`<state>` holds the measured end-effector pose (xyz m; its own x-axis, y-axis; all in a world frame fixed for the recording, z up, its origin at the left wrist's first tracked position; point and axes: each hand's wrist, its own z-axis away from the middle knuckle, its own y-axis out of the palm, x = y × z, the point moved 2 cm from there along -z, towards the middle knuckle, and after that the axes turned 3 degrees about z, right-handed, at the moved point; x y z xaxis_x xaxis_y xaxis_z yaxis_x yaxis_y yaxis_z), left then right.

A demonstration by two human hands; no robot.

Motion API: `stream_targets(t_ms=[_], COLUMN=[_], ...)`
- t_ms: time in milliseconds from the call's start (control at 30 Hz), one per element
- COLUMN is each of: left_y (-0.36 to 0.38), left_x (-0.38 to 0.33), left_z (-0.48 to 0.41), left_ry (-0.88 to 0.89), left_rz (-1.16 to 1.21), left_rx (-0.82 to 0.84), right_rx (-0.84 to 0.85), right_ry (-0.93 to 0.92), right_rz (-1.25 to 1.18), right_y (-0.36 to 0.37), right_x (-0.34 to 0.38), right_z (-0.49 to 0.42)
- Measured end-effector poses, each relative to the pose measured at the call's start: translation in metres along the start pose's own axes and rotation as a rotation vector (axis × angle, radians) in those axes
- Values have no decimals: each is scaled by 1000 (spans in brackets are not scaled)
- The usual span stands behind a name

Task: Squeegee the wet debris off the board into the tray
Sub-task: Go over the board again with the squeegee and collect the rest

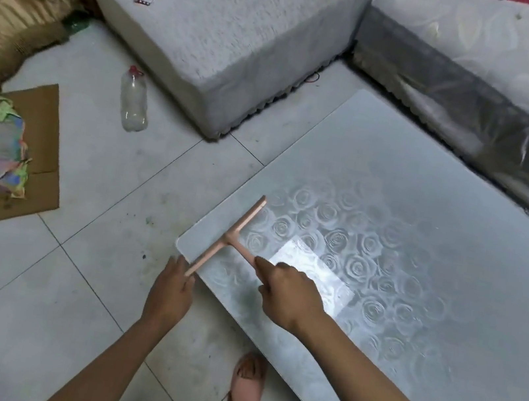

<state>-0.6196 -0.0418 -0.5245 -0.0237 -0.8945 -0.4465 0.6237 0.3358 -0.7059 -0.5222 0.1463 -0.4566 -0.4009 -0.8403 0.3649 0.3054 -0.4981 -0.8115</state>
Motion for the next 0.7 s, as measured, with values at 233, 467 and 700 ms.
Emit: stream_targets(t_ms=[233,467,700], left_y=[-3,1,6], left_x=[24,41,34], left_z=[-62,-92,-100], left_ry=[-50,22,21], left_rz=[-46,-47,-17], left_rx=[0,46,98], right_rx=[90,122,158], right_ry=[63,130,284], right_rz=[-60,57,60], right_y=[20,47,24], right_x=[29,-39,-65], right_z=[-91,-17,68])
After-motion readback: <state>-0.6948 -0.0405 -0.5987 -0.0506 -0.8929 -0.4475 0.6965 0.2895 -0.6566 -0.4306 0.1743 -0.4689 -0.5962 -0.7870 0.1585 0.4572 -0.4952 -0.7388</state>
